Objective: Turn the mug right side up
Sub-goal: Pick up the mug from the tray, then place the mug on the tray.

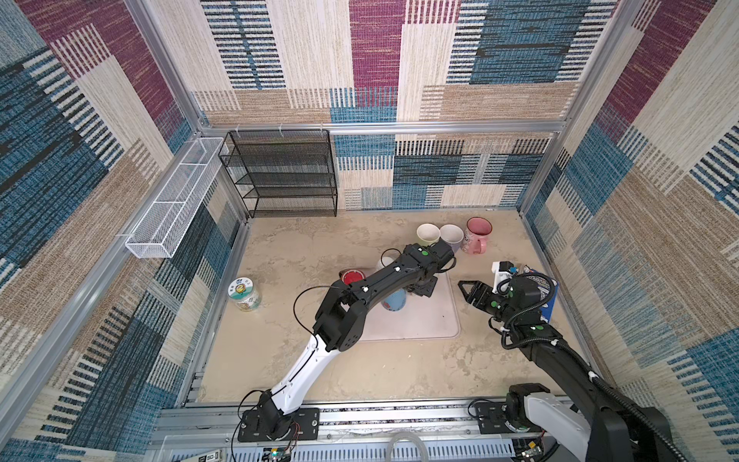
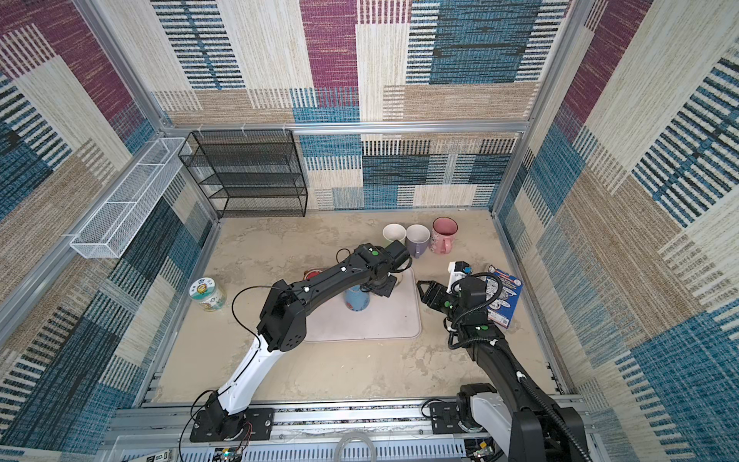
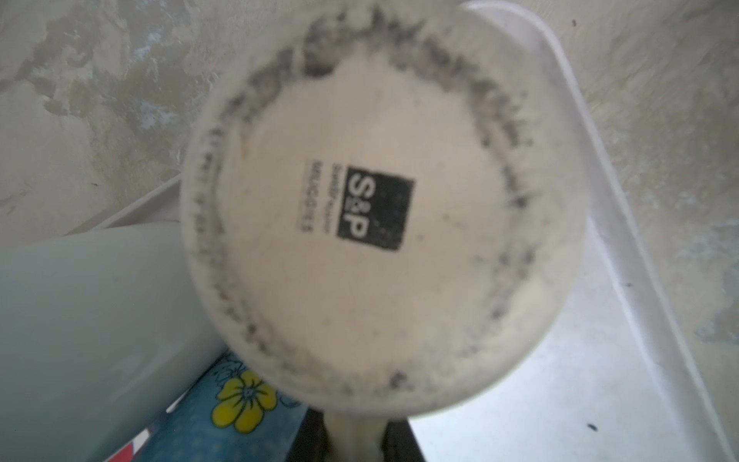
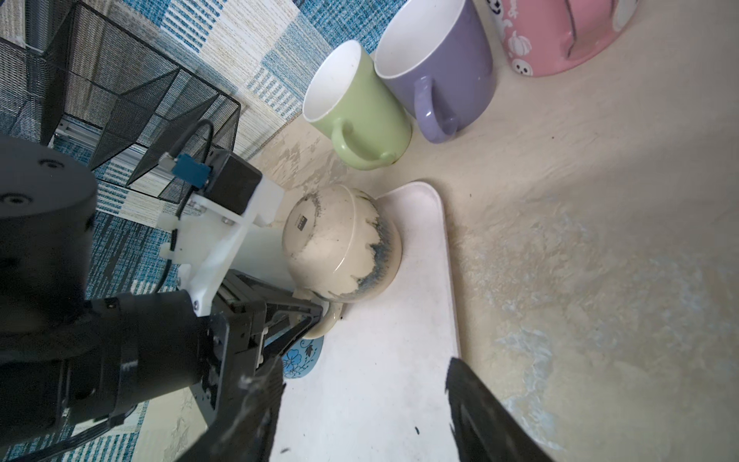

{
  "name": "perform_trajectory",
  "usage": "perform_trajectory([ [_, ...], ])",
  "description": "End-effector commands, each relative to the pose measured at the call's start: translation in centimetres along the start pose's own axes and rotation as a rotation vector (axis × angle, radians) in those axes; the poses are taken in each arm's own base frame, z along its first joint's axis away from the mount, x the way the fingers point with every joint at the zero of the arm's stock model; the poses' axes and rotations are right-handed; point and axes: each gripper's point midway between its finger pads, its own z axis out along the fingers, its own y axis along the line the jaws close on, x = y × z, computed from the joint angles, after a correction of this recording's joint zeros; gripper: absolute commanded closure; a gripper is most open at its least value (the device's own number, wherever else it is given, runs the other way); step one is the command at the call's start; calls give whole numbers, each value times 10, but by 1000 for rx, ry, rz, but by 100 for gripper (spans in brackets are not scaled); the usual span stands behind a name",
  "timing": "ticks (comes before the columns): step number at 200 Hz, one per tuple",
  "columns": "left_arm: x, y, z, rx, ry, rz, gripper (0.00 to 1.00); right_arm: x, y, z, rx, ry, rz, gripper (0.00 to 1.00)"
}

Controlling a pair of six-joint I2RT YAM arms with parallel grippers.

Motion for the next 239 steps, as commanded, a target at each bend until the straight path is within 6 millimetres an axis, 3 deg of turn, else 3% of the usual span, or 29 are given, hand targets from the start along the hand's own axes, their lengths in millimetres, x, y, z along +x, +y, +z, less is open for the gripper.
perform_trajectory([
  [1,3,-6,-11,49,11,-6,100,-5,11,-2,-49,-24,-31,33],
  [66,3,-13,-44,154,-35,-22,100,-2,18,-6,-88,-16,-33,33],
  [121,6,-19,-58,229,-52,-21,100,0,30,-14,-155,-25,-54,33],
  [239,55,-2,-14,99,12,-29,98,0,32,-15,-160,-25,-62,33],
])
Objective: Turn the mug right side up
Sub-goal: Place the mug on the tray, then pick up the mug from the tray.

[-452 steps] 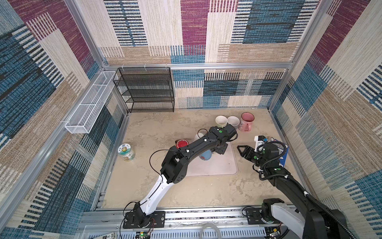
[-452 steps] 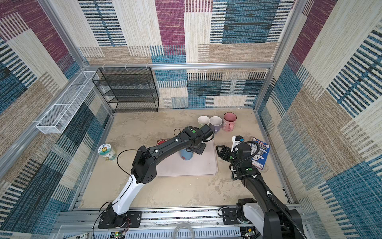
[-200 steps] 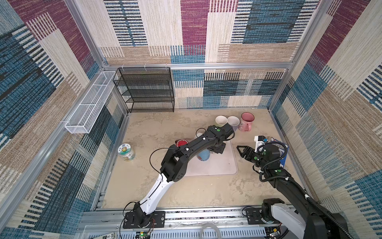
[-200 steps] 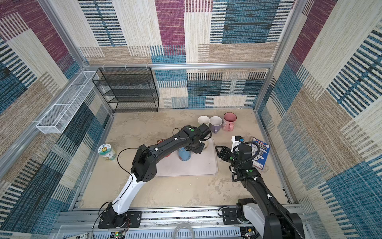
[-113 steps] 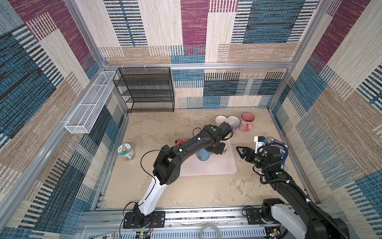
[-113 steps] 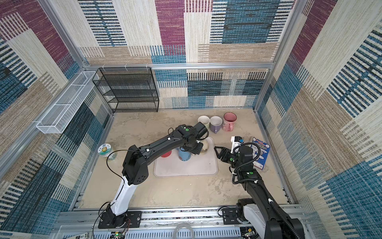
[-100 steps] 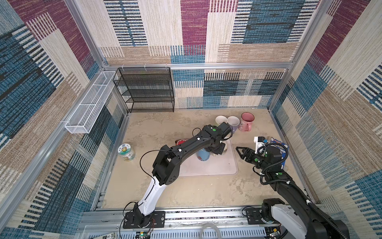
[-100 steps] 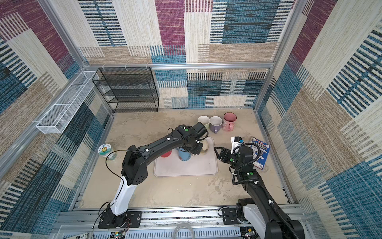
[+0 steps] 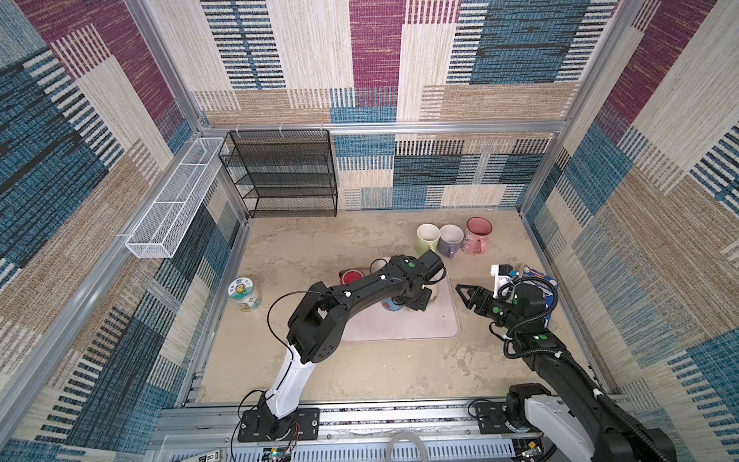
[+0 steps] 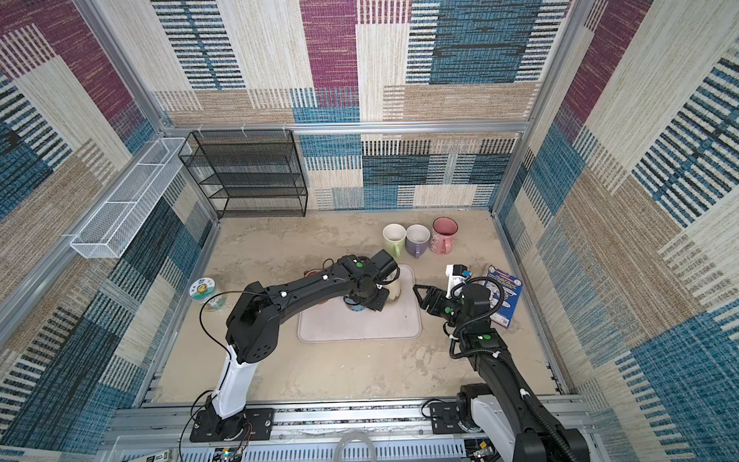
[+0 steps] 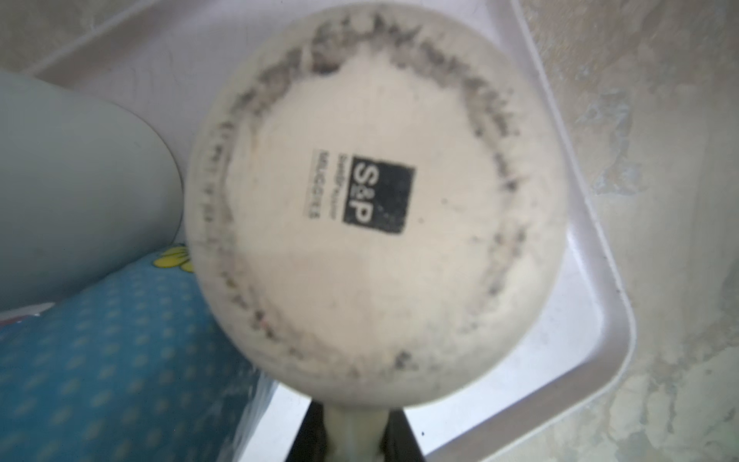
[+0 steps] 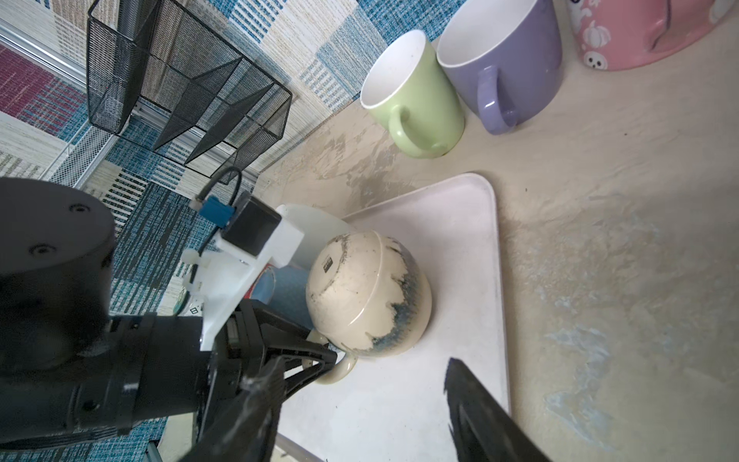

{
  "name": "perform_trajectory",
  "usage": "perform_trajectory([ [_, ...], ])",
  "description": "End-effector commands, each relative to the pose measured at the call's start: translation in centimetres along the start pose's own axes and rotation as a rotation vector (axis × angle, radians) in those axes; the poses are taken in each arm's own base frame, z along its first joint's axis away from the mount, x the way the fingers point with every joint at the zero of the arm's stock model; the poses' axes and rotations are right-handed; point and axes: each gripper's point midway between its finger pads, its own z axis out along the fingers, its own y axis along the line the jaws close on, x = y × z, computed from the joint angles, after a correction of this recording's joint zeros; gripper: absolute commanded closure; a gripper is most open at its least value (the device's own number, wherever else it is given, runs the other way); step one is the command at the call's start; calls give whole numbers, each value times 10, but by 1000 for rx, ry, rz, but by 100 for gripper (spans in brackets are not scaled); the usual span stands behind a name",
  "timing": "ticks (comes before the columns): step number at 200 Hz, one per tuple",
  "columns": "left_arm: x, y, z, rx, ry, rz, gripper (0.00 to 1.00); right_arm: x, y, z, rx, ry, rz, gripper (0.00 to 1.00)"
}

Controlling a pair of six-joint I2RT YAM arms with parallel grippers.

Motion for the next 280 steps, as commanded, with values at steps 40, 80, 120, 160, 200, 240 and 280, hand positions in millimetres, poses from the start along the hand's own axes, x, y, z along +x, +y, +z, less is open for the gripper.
perform_trajectory([
  [40,8,9,13,-78,-1,-1,81,-8,9,0,-33,-25,-30,33],
  [80,5,9,14,-83,-7,1,74,-8,8,0,-29,-24,-29,33],
  [120,1,9,14,-88,-15,2,77,-9,8,0,-29,-25,-34,33],
  [160,-5,9,10,-90,-35,3,81,-8,7,0,-27,-21,-34,33],
  [200,-7,9,5,-87,-41,3,100,-7,8,0,-30,-19,-37,33],
  [240,-18,-5,-20,-4,-90,-5,100,-1,8,0,-43,-5,-33,33],
  [280,-36,-18,-59,125,-180,-22,100,8,9,-1,-72,17,-14,33],
])
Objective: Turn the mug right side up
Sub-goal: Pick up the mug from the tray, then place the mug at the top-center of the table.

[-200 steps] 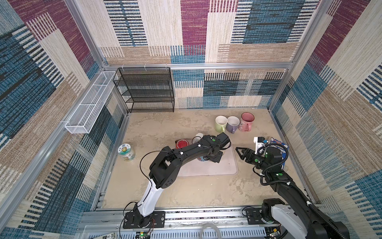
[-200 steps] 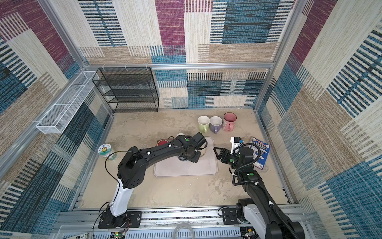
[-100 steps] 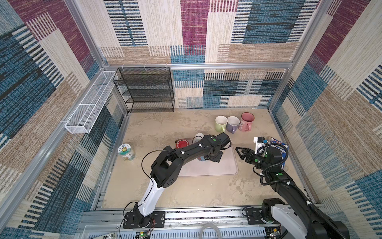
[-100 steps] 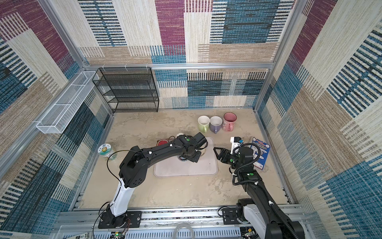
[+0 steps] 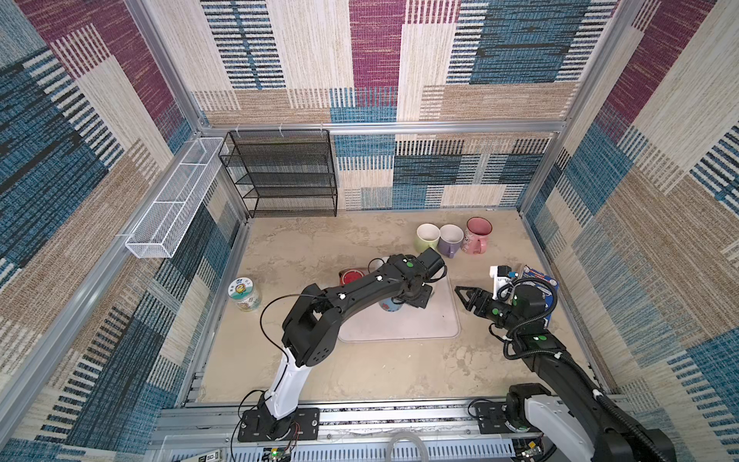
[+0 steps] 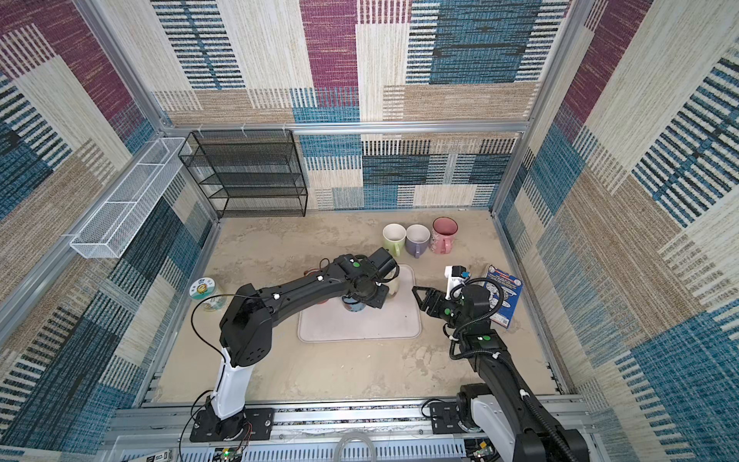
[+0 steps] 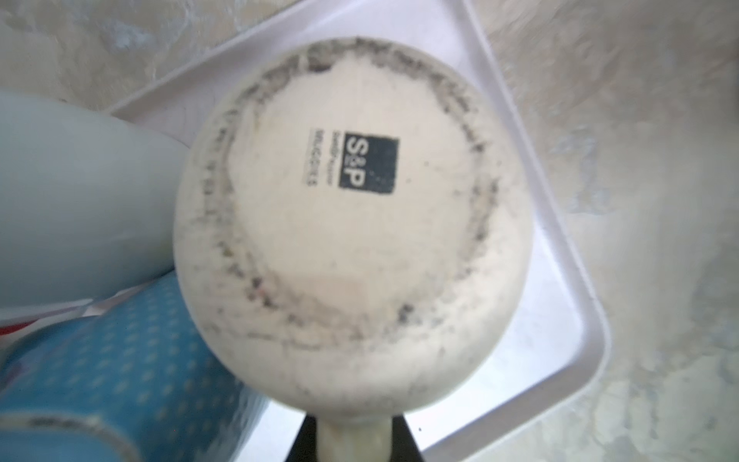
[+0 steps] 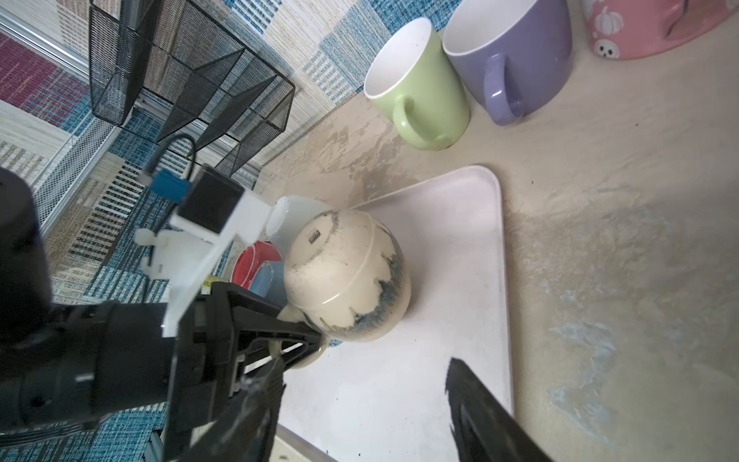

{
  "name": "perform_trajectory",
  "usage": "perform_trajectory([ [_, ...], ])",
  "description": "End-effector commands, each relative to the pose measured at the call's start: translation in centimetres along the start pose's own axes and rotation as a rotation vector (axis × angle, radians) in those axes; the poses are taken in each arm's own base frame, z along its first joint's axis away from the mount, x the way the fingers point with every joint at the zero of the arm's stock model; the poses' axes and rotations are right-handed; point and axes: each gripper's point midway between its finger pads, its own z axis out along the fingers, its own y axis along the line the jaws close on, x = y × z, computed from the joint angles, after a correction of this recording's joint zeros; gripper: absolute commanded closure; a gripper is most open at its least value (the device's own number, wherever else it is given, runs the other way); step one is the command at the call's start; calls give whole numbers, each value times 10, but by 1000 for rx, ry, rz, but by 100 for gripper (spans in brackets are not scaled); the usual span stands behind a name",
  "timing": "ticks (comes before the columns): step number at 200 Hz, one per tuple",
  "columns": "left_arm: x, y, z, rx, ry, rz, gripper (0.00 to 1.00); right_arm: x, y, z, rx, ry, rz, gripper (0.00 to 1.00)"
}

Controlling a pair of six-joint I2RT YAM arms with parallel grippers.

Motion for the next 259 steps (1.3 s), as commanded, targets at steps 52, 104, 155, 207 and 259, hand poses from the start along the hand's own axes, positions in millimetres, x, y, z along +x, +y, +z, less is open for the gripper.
perform_trajectory([
  [52,-38,-22,-52,290,-171,-96,100,13,26,-5,-173,30,30,39],
  [104,-49,-26,-83,576,-318,-210,100,26,53,-13,-358,90,48,51],
  [155,-53,-18,-100,794,-412,-299,100,25,73,-17,-466,126,74,55],
  [207,-60,-10,-115,948,-503,-356,100,24,97,-9,-520,159,72,66],
  [259,-61,-13,-134,1030,-536,-331,100,21,105,9,-524,186,109,67],
])
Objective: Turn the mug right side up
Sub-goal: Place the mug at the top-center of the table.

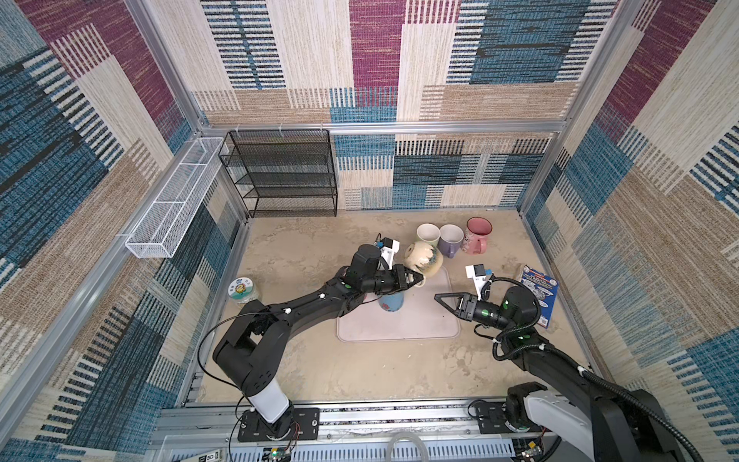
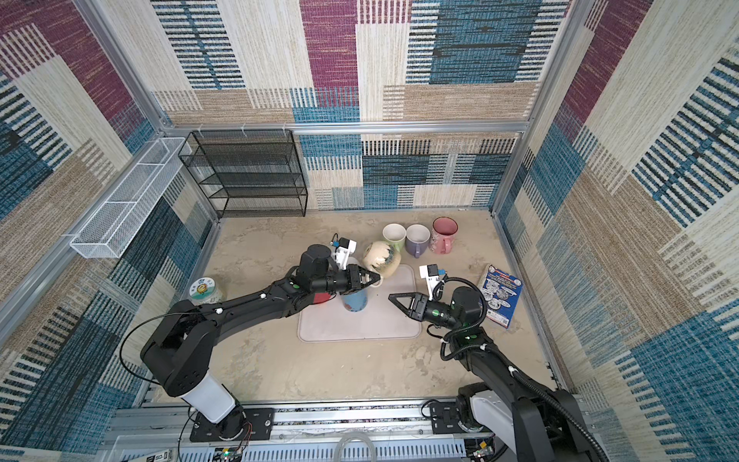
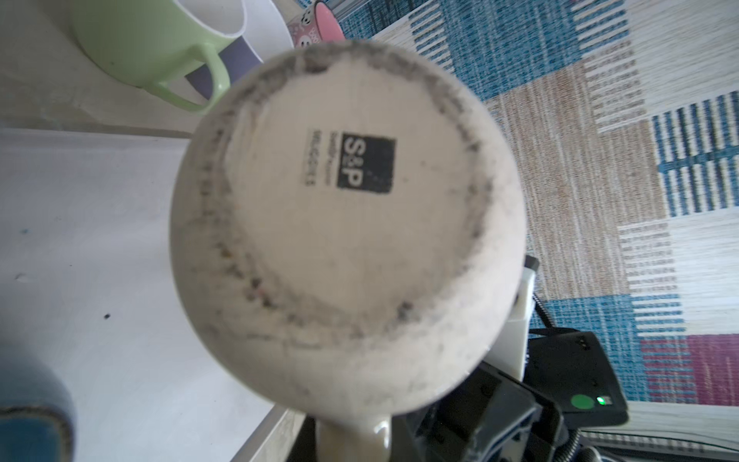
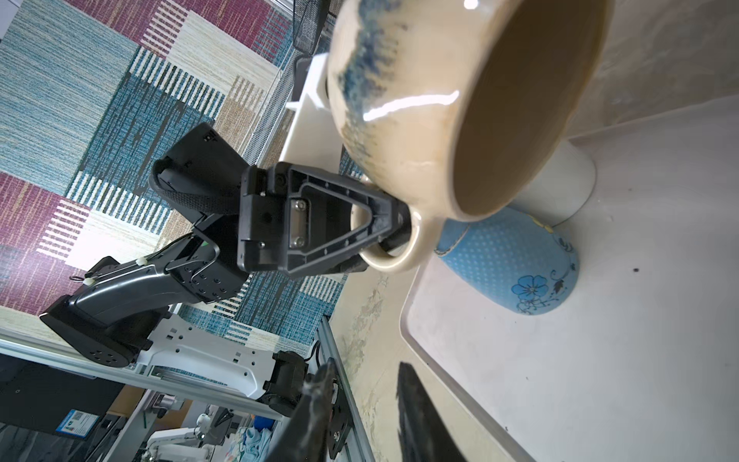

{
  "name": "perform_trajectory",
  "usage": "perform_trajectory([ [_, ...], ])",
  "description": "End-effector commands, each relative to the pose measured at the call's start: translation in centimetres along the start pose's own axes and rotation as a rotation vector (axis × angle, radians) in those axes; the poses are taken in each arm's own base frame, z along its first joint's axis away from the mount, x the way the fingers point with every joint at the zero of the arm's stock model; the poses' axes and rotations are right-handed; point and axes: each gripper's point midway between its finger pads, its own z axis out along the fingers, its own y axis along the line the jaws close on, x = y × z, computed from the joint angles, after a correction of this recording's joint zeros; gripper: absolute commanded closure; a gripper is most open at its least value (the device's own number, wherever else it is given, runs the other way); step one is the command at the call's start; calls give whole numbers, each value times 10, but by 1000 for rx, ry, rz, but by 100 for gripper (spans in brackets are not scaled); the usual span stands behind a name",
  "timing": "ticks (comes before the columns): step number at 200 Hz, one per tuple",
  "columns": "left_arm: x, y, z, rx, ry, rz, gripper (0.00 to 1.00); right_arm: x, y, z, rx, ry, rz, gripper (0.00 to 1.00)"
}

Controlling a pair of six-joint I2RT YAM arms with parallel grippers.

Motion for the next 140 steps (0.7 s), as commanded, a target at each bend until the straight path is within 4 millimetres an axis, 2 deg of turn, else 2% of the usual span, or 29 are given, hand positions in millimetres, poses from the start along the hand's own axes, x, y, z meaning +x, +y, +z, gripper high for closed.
perform_trajectory([
  [1,-18,-45,-9,167,-65,99,100,-15,6,4,-16,-42,-12,67],
  [29,-18,-48,-9,190,-58,95,100,-23,9,9,-29,-55,-7,57],
  [63,-19,-53,-8,226,-60,108,100,-29,10,17,-47,-45,-2,54],
  [81,-19,-53,-7,232,-62,107,100,-34,11,19,-50,-50,-7,54],
  [103,-19,-55,-7,236,-56,113,100,-40,13,22,-53,-55,-20,60],
  [140,-18,-57,-10,248,-61,119,100,-47,10,27,-48,-56,-7,63],
])
